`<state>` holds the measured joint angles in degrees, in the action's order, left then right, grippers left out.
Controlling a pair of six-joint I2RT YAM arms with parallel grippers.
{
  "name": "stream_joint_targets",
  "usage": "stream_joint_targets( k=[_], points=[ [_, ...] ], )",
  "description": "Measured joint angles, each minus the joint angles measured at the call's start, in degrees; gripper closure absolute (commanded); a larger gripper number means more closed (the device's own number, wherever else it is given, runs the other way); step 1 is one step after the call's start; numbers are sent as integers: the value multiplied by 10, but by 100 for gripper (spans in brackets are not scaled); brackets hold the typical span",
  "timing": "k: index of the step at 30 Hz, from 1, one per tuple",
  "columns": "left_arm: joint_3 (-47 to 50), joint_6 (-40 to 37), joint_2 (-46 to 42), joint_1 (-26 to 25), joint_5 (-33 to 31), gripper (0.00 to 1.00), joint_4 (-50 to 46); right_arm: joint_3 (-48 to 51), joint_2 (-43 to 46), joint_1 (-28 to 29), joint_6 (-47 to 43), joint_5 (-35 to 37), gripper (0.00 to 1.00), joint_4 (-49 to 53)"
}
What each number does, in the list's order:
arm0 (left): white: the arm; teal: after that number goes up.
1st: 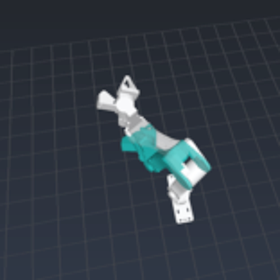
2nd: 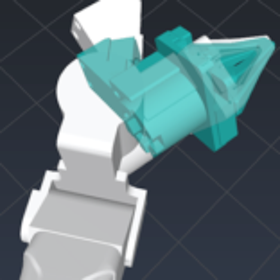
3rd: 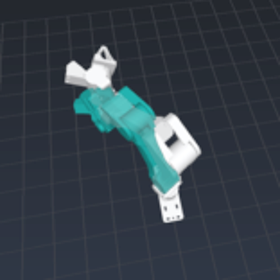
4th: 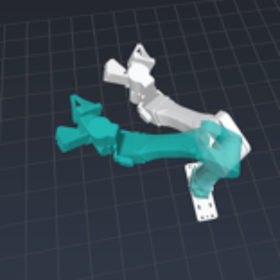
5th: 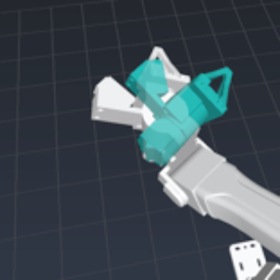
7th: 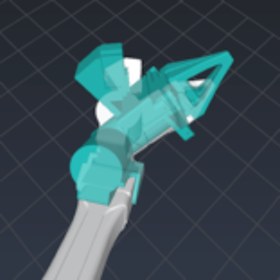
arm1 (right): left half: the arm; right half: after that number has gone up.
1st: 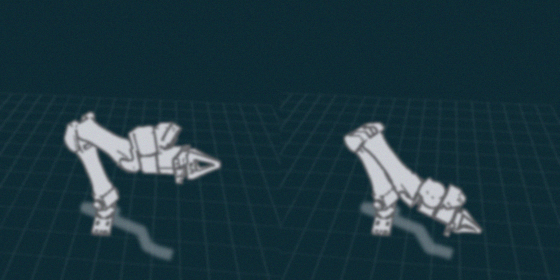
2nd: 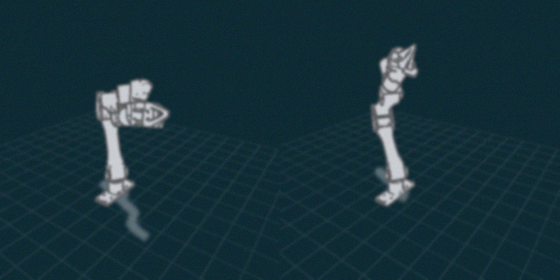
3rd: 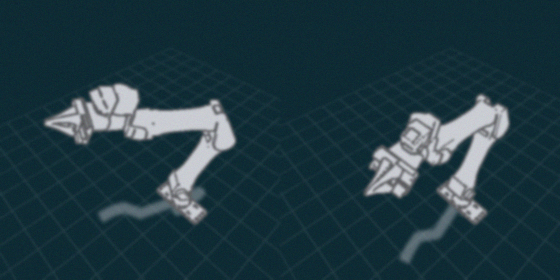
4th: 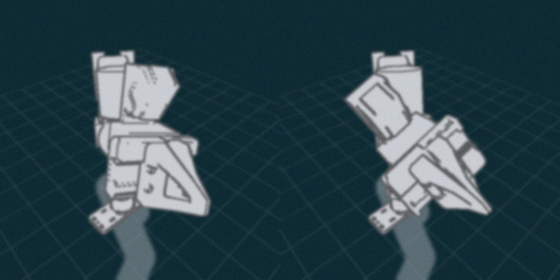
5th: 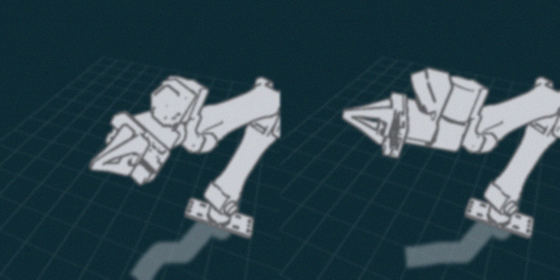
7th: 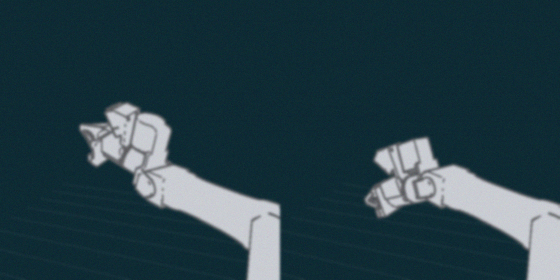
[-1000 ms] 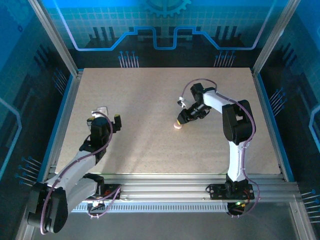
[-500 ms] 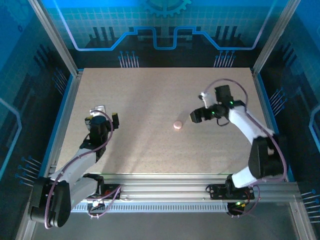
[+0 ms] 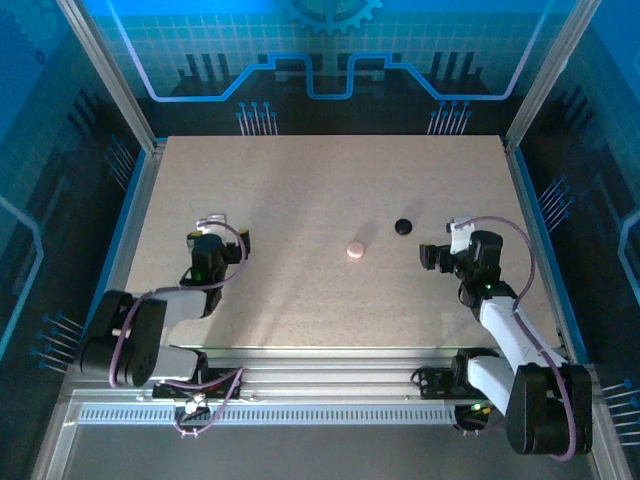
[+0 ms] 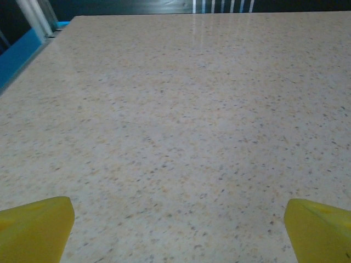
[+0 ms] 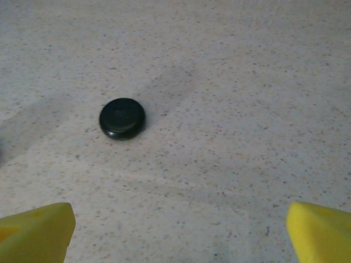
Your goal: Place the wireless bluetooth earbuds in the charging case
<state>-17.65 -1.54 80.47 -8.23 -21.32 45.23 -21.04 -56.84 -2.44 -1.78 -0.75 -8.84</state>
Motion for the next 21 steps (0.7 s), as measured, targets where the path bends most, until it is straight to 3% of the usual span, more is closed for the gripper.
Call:
stream_joint_targets(
  k=[9, 21],
  points=[
    [22, -14, 88, 16, 6, 1, 181, 37, -73, -2, -1, -7, 0, -159],
    [-21, 21, 92, 63, 45, 1, 115, 20, -183, 16, 9, -30, 0, -283]
  ],
)
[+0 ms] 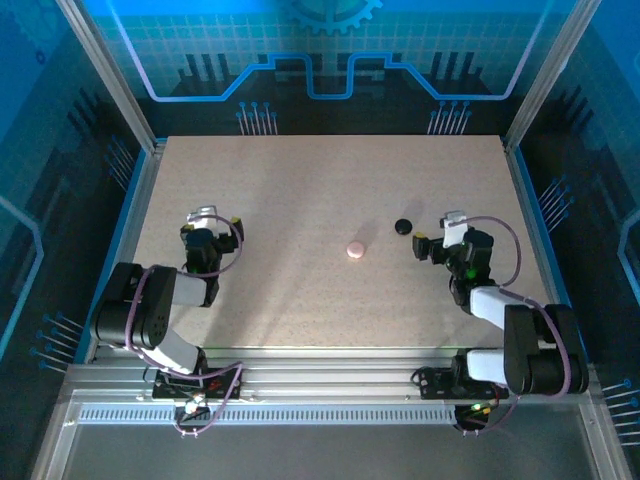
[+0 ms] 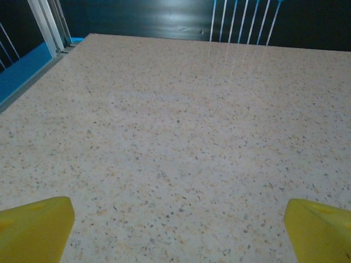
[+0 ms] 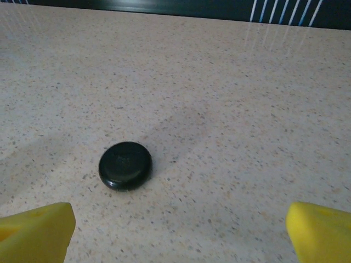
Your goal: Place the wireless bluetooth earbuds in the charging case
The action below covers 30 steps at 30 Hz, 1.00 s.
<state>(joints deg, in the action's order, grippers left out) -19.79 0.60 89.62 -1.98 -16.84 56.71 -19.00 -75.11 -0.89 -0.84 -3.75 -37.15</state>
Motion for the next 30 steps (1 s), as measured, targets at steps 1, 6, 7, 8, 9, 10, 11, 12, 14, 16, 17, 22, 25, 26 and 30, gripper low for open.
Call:
stream_joint_targets(
  k=[1, 6, 7, 8, 9, 10, 11, 12, 14, 16, 17, 22, 25, 26, 30],
  points=[
    [0, 2, 0, 0, 3, 1, -2, -8, -12, 8, -1, 3, 0, -2],
    [0, 6, 0, 0, 7, 1, -12, -38, -93, 35, -7, 3, 0, -46],
    [0, 6, 0, 0, 8, 1, -13, -39, -104, 35, -7, 4, 0, -46],
    [0, 6, 0, 0, 9, 1, -14, -40, -108, 34, -7, 5, 0, -44],
    [0, 6, 0, 0, 9, 1, -14, -40, -110, 34, -6, 5, 0, -43],
    [0, 6, 0, 0, 9, 1, -15, -41, -110, 34, -6, 7, 0, -43],
    [0, 6, 0, 0, 11, 1, -16, -42, -110, 34, -6, 9, 0, -43],
    [0, 6, 0, 0, 11, 1, -16, -44, -110, 34, -6, 12, 0, -44],
    [0, 6, 0, 0, 13, 1, -16, -47, -110, 34, -6, 17, 0, -45],
    [0, 6, 0, 0, 13, 1, -16, -49, -110, 34, -6, 19, 0, -45],
    [0, 6, 0, 0, 13, 1, -16, -49, -110, 34, -6, 19, 0, -45],
    [0, 6, 0, 0, 15, 1, -16, -50, -110, 34, -6, 21, 0, -45],
    [-2, 5, 0, 0, 24, 1, -21, -50, -110, 34, -6, 21, 0, -45],
    [-3, 5, 0, 0, 28, 1, -25, -50, -110, 34, -6, 21, 0, -45],
    [-4, 5, 0, 0, 38, 1, -25, -50, -110, 34, -6, 21, 0, -45]
  ],
)
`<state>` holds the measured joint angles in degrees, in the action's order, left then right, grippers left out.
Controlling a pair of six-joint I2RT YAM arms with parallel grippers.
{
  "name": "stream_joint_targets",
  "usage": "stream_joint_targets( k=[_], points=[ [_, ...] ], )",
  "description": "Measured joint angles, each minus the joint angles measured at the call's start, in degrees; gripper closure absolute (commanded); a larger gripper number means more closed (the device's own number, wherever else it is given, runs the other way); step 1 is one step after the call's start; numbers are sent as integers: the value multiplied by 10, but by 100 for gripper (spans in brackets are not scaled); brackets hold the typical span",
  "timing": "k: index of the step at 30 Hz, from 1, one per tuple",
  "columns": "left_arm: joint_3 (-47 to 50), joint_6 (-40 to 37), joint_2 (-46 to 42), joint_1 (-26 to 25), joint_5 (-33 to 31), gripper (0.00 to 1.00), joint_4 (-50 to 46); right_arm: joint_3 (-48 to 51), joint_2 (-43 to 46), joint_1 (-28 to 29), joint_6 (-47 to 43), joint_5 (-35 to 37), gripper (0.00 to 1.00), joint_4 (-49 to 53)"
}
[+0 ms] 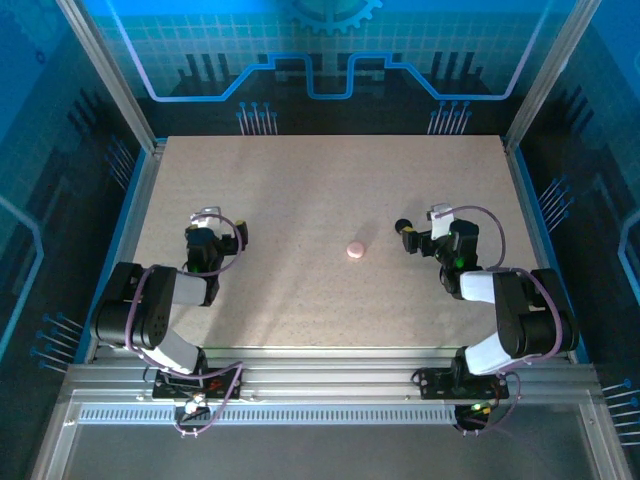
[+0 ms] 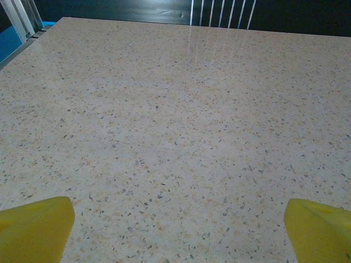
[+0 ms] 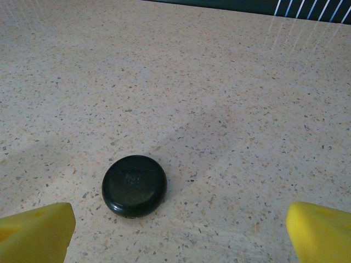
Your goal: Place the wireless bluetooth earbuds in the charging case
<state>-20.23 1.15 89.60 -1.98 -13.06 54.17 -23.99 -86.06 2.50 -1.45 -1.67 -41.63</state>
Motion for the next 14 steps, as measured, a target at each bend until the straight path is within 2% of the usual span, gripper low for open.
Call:
stream_joint_targets(
  k=[14],
  points=[
    [-2, 0, 0, 0, 5, 1, -4, 0, 0, 0, 0, 0, 0, 0]
  ],
)
